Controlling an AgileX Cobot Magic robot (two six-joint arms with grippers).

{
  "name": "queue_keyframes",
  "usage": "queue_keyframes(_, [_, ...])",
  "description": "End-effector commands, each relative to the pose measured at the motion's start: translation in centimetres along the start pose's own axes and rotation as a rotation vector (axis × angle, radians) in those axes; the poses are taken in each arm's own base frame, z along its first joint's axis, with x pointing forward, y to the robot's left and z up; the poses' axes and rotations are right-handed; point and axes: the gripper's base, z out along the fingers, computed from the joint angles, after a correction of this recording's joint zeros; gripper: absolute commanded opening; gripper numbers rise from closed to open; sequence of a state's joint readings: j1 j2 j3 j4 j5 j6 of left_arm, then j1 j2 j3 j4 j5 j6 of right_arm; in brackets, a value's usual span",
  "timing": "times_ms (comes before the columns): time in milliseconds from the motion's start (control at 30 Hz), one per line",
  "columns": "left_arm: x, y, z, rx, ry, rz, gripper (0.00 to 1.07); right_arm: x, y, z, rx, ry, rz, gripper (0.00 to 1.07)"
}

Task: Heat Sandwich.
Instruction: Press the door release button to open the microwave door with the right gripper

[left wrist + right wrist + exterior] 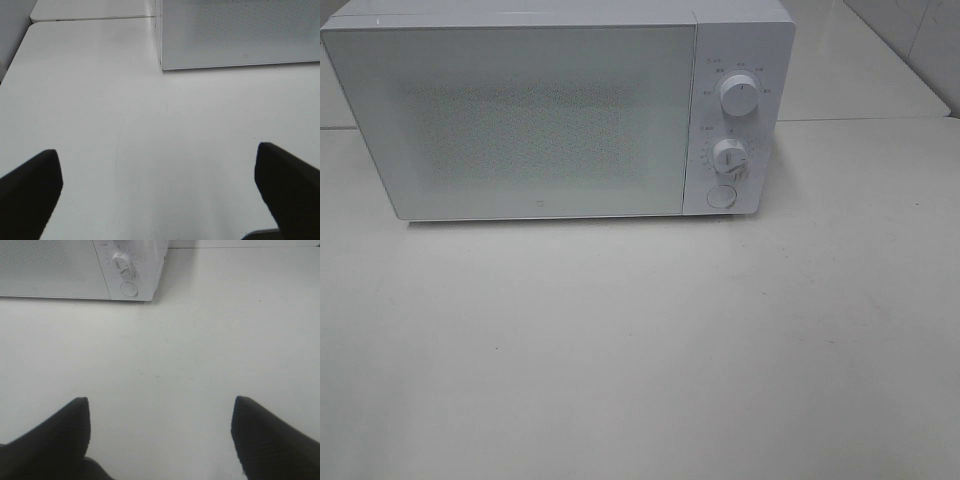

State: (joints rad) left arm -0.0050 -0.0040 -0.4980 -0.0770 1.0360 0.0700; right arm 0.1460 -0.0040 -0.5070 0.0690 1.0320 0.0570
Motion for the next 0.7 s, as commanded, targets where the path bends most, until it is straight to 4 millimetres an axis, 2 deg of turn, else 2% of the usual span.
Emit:
queue_keyframes(33, [0.2,0.0,-0.2,0.0,-0.024,-0.001,1.01,-0.4,0.3,0.4,-0.022,0.018,0.021,0.75])
queue_keyframes(133, [0.2,0.0,-0.2,0.0,-0.024,-0.001,1.01,-1.8,0.4,1.1,-0.024,0.036,0.03,0.75])
queue_keyframes(300, [0.2,0.0,-0.2,0.0,-0.024,-0.001,1.01,-2.9,0.4,1.9,-0.022,0.013,0.036,0.75])
queue_keyframes(367, [0.2,0.0,-0.2,0.0,-0.024,-0.001,1.01,-4.0,0.4,2.8,-0.019,-0.017,0.038,0.75])
queue_keyframes(467, [0.2,0.0,-0.2,0.0,-0.024,-0.001,1.01,-4.6,0.3,3.5,-0.016,-0.023,0.037,0.75])
queue_keyframes(633, [0.2,0.0,-0.2,0.0,-0.024,-0.001,1.01,-6.5,0.2,6.2,-0.002,-0.02,0.044,0.75])
queue_keyframes(700, [0.2,0.0,-0.2,0.0,-0.024,-0.001,1.01,-6.8,0.2,6.7,0.0,-0.018,0.046,0.75])
